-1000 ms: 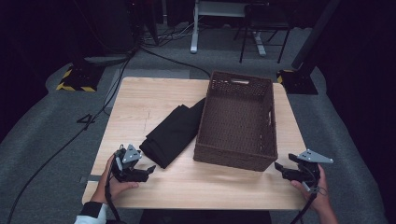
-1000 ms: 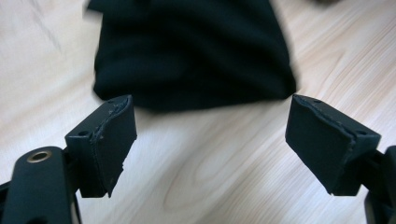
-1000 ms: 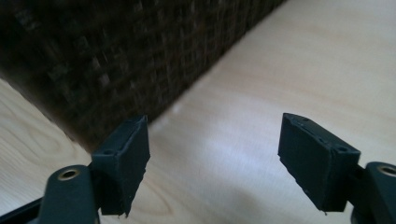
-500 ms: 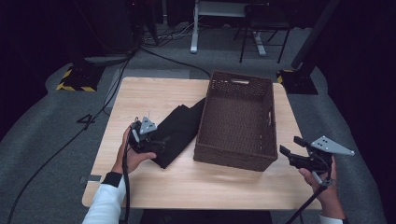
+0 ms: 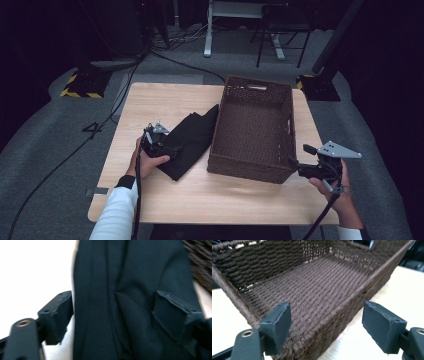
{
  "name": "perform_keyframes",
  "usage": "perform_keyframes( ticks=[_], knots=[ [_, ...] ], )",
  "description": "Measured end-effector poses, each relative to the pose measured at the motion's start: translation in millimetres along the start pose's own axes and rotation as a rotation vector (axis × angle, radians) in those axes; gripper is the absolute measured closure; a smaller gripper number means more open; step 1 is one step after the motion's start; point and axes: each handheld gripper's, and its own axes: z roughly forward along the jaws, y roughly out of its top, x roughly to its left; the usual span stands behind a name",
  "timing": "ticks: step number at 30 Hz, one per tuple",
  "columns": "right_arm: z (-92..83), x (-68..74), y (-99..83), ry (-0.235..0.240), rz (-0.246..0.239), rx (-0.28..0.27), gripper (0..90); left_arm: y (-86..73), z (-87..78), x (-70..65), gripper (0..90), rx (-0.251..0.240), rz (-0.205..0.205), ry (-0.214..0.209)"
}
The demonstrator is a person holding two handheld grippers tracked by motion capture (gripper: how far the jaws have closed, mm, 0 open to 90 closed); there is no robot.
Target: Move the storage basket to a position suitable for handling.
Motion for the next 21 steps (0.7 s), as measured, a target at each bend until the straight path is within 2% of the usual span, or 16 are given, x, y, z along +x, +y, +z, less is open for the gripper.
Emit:
perform_keyframes(
  ticks=[2,3,4,8,11,12,13,15,19,20,21],
  knots=[
    [2.8,0.1,-2.2,0.005,0.003,0.011,24.1,-2.0,1.0,-0.8,22.4,0.002,-0.015,-0.005],
    [6.3,0.9,-6.0,0.006,0.013,0.018,26.3,-3.6,0.7,-3.2,22.4,-0.006,0.003,0.007],
    [8.7,-1.5,-10.8,0.023,0.061,-0.003,25.8,-5.5,-0.4,-8.9,23.5,-0.01,0.036,0.021],
    [11.5,-4.2,-12.3,0.031,0.093,-0.002,24.5,-7.8,-3.0,-14.1,23.7,0.01,0.061,0.014],
    [15.3,-2.0,-9.4,0.018,0.068,0.014,25.1,-11.4,-5.6,-15.6,23.7,0.017,0.058,-0.007],
    [17.1,-0.7,-8.3,0.017,0.063,0.023,26.1,-13.5,-7.7,-17.1,23.7,0.019,0.068,-0.007],
    [22.3,-0.4,-6.3,0.008,0.048,0.045,23.1,-15.8,-9.3,-18.1,23.7,0.015,0.088,-0.004],
    [25.3,-2.3,-5.0,-0.003,0.043,0.053,24.5,-20.6,-12.7,-19.2,23.7,0.014,0.096,-0.017],
    [33.7,-3.9,-5.5,-0.029,0.023,0.061,21.9,-30.4,-21.6,-20.3,23.7,0.016,0.116,-0.031],
    [35.0,-4.1,-5.6,-0.01,0.023,0.051,22.2,-33.6,-24.0,-20.4,23.7,0.012,0.12,-0.039],
    [38.2,-5.5,-4.8,-0.026,0.014,0.033,20.8,-35.9,-26.0,-20.3,23.9,0.014,0.122,-0.045]
  ],
)
